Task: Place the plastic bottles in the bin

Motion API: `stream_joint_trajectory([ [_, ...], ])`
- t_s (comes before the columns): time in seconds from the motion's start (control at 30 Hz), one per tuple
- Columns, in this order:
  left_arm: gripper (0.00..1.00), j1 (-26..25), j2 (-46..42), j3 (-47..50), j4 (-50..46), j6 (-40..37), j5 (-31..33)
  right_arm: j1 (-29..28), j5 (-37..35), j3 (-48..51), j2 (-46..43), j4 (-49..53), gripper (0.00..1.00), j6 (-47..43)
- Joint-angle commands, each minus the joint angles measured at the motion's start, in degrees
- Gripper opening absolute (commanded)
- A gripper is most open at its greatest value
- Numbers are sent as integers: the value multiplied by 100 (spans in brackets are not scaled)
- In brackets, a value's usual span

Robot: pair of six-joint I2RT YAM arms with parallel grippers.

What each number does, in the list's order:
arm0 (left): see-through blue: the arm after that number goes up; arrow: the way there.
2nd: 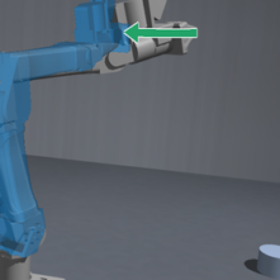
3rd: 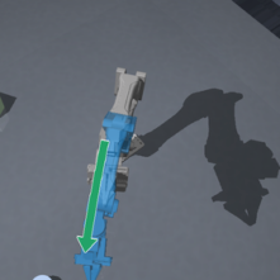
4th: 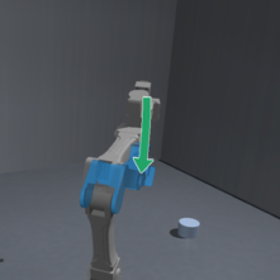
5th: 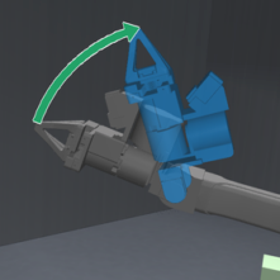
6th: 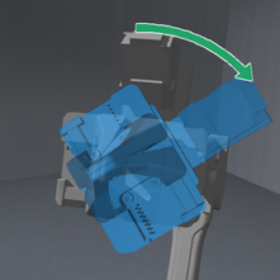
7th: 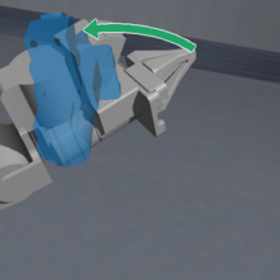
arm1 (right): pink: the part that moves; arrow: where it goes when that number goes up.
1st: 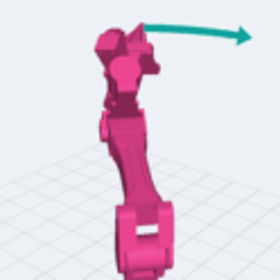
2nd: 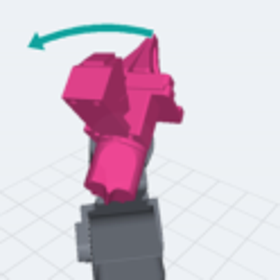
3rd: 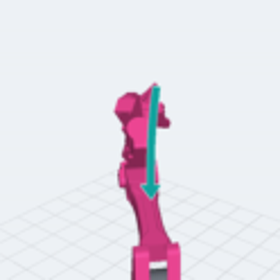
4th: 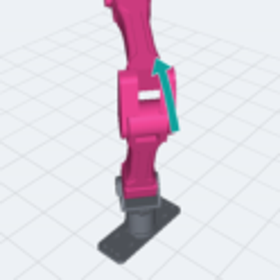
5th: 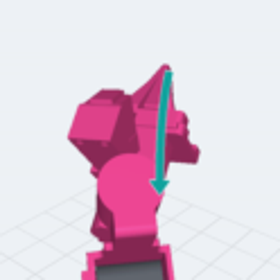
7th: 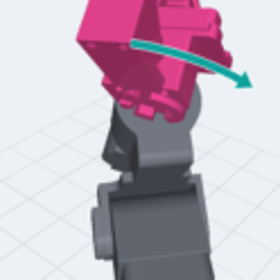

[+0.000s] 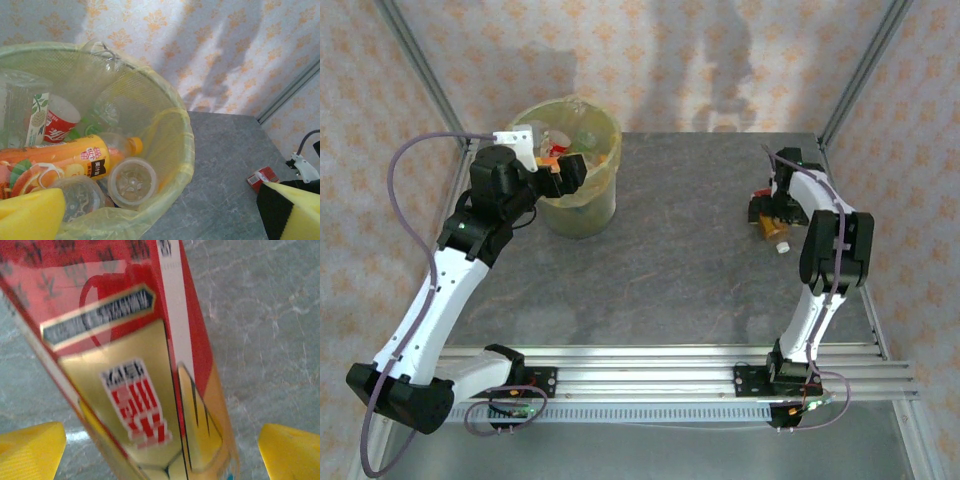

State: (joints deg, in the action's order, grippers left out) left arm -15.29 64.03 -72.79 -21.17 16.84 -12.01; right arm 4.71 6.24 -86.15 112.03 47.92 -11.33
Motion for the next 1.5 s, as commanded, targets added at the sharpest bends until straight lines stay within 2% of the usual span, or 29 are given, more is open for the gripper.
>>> stream_joint_trajectory([
  [0.0,100,-27,6,-181,122,92,-89,39,-147,-280,341,122,99,-210],
  [0.13,100,-27,30,-204,122,109,-82,39,-146,-436,657,234,98,-238],
  [0.33,100,-44,79,-244,148,141,-91,37,265,-157,644,46,93,-195],
  [0.53,100,-77,145,-280,166,197,-135,21,630,169,368,-103,80,-111],
  [0.77,100,-123,144,-288,192,270,-102,-181,955,613,-526,-394,65,-20],
  [0.93,100,-174,162,-297,235,341,-91,-625,1136,990,-1517,-751,63,5],
  [1.2,100,-431,322,-286,536,574,-261,-1611,2310,1828,-3473,-2258,57,394],
  [1.33,100,-725,499,-397,670,583,-375,-2089,2869,2087,-4090,-3024,56,681],
  [1.47,100,-994,713,-464,997,741,-671,-2558,3028,2157,-4393,-3547,56,850],
])
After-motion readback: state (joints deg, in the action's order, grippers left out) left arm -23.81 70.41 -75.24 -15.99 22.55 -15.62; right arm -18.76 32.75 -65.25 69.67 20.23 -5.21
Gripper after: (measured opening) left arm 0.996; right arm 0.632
